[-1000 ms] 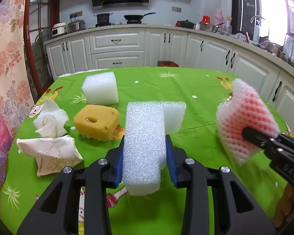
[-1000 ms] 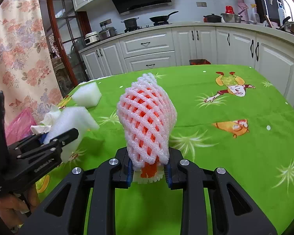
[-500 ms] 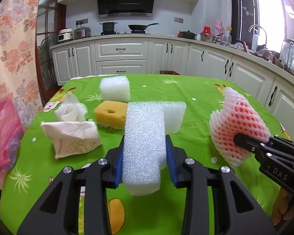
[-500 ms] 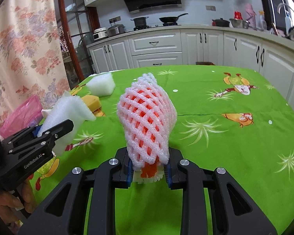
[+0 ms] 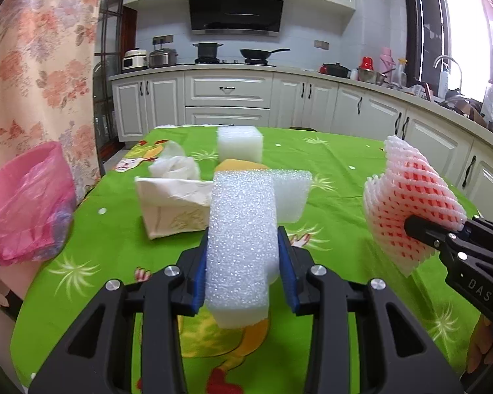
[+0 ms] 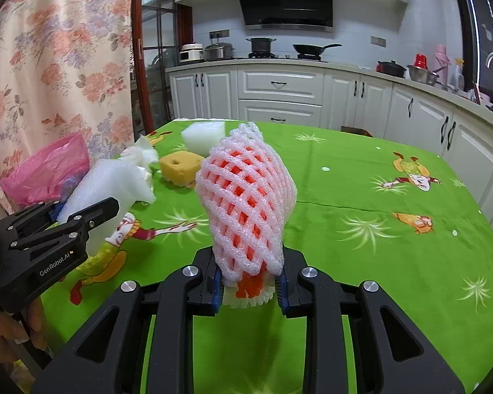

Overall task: Collect trash
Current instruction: 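Carry the foam block and pink net over the pink bin, then open both tools to drop the foam block and net into the bin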

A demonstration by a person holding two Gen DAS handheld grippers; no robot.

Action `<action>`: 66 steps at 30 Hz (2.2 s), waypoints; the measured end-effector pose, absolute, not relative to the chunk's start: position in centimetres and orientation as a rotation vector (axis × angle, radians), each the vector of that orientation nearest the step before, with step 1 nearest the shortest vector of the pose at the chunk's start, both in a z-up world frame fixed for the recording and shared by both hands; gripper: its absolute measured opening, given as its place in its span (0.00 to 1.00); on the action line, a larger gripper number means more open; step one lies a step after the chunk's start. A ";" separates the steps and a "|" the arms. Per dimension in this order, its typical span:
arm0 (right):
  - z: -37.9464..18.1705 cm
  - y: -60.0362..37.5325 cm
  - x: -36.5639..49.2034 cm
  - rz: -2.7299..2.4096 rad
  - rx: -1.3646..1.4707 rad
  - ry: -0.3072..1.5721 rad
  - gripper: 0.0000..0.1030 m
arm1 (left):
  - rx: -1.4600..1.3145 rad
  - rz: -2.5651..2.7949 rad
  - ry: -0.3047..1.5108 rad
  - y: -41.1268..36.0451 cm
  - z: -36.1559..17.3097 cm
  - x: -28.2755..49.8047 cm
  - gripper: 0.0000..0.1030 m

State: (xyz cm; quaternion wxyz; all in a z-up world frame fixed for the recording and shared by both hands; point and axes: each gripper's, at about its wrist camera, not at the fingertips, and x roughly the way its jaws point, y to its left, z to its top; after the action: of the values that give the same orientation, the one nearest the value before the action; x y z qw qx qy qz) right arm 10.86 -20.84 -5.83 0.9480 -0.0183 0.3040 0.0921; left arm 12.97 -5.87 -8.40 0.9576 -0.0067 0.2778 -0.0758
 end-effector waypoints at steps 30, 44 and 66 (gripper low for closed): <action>-2.8 -6.4 10.1 0.433 -0.235 0.558 0.25 | -0.037 0.029 0.441 7.3 -5.0 5.8 0.36; 0.0 2.2 13.5 0.639 -0.188 0.542 0.26 | -0.055 0.193 0.420 17.4 -1.8 7.2 0.36; 0.9 14.8 20.6 0.785 -0.169 0.612 0.49 | -0.175 0.314 0.491 29.6 -2.3 13.3 0.58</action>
State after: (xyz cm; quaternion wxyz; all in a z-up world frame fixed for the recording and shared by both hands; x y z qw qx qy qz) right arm 20.61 14.83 0.88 0.8754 -0.0810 0.2930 0.3759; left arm 13.34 29.57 -2.26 0.9541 -0.0860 0.2418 0.1545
